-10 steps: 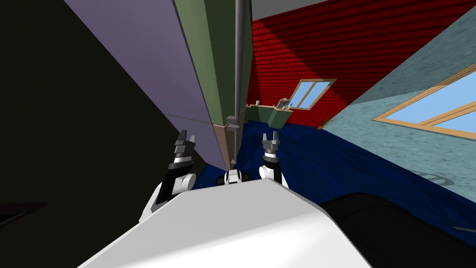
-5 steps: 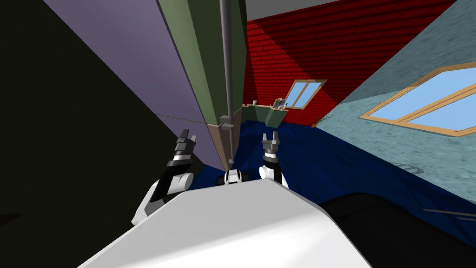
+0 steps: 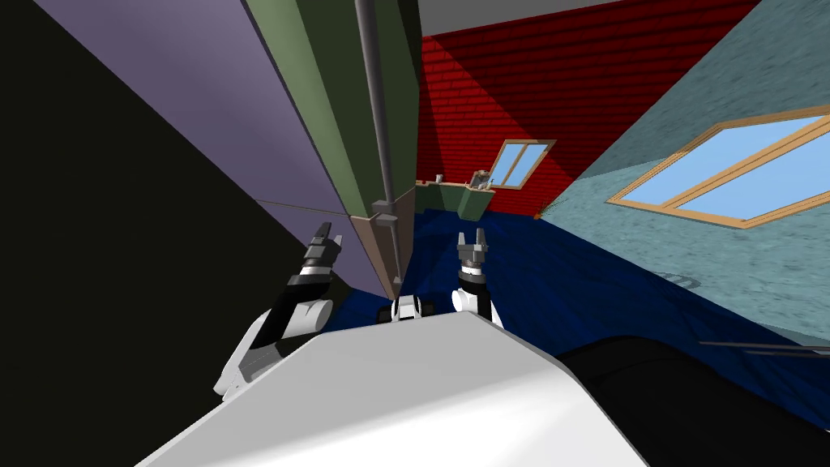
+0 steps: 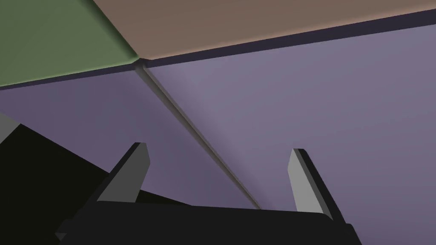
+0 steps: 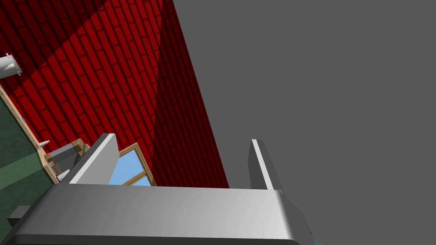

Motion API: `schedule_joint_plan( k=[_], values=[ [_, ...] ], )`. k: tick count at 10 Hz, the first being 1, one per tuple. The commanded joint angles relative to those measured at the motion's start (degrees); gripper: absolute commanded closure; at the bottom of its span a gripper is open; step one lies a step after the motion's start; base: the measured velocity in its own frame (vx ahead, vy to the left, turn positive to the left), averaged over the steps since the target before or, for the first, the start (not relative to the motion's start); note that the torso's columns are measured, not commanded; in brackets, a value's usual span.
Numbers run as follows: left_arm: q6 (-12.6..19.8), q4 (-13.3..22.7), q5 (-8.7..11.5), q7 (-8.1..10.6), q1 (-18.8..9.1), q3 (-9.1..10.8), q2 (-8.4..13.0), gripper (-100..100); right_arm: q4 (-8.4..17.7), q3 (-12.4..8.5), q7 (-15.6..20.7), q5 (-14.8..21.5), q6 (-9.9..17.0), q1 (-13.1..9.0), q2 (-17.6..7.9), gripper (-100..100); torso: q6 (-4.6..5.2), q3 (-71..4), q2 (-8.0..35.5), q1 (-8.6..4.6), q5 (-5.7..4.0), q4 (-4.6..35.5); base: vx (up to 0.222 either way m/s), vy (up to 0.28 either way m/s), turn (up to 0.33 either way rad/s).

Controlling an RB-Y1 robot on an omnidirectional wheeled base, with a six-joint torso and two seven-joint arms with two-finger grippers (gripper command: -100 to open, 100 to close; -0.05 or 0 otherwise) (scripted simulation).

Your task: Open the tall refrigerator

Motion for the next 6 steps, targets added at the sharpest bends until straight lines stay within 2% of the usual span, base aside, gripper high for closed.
schedule_joint_plan(
  k=[1, 6],
  values=[
    [3.9, -1.3, 0.2, 0.72, -0.6, 0.42, 1.3, -100, 0.0, 0.0, 0.0, 0.0, 0.0, 0.0, 0.0, 0, 0.00, 0.0, 0.0, 0.00, 0.00, 0.0, -0.022, -0.046, -0.046],
    [10.6, -2.9, 0.6, 1.97, -1.5, 1.19, 4.1, -100, 0.0, 0.0, 0.0, 0.0, 0.0, 0.0, 0.0, 0, 0.27, -0.1, -0.2, -0.36, -0.09, -0.1, -0.022, -0.040, -0.060]
  ],
)
